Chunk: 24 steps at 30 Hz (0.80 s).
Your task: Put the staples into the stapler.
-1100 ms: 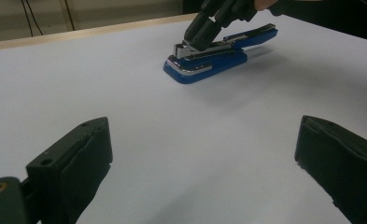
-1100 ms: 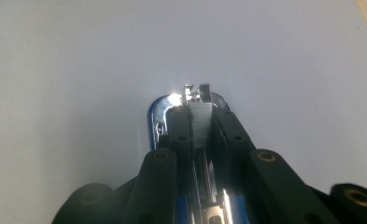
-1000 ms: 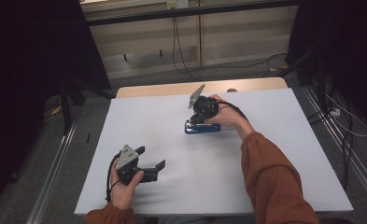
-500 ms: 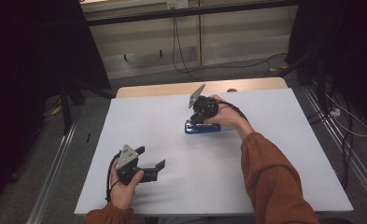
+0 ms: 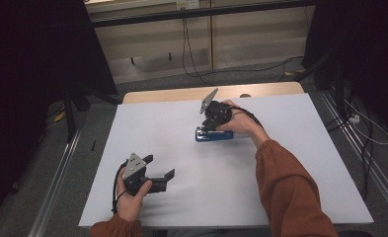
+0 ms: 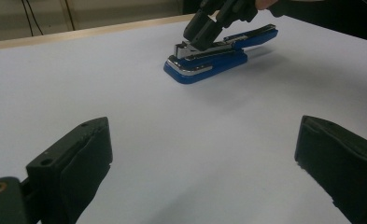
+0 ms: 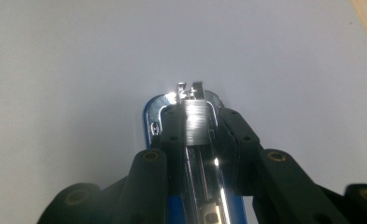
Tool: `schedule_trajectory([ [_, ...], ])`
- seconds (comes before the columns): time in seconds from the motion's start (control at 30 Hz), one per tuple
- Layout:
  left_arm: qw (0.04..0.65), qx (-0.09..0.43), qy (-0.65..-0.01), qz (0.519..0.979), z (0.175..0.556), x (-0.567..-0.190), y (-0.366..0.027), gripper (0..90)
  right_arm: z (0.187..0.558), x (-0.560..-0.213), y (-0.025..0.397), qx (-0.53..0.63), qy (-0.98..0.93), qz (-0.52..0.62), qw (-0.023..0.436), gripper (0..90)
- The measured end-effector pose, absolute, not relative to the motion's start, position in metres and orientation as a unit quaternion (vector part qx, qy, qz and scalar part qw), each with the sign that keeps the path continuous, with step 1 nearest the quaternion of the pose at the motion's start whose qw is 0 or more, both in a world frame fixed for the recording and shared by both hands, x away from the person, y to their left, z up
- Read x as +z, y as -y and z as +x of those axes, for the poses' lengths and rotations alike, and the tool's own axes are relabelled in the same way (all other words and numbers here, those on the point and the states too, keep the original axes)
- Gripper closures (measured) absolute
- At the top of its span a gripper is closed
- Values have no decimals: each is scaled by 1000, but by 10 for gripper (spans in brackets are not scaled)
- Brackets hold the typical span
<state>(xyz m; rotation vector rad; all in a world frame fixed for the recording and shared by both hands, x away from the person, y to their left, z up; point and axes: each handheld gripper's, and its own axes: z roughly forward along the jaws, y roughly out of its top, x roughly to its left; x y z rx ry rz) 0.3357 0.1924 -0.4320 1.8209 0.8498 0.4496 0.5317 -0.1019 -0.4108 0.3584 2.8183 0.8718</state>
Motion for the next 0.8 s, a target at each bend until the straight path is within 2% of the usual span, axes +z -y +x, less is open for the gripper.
schedule_trajectory([
  [0.13, 515, 188, -353, 758, 336, -432, -192, 41, 531, -409, 103, 295, -944, 119, 85, 771],
  [0.5, 514, 187, -353, 759, 336, -432, -192, 41, 531, -407, 105, 299, -942, 128, 83, 767],
  [0.8, 513, 187, -353, 760, 336, -432, -193, 41, 527, -409, 112, 317, -931, 157, 88, 681],
])
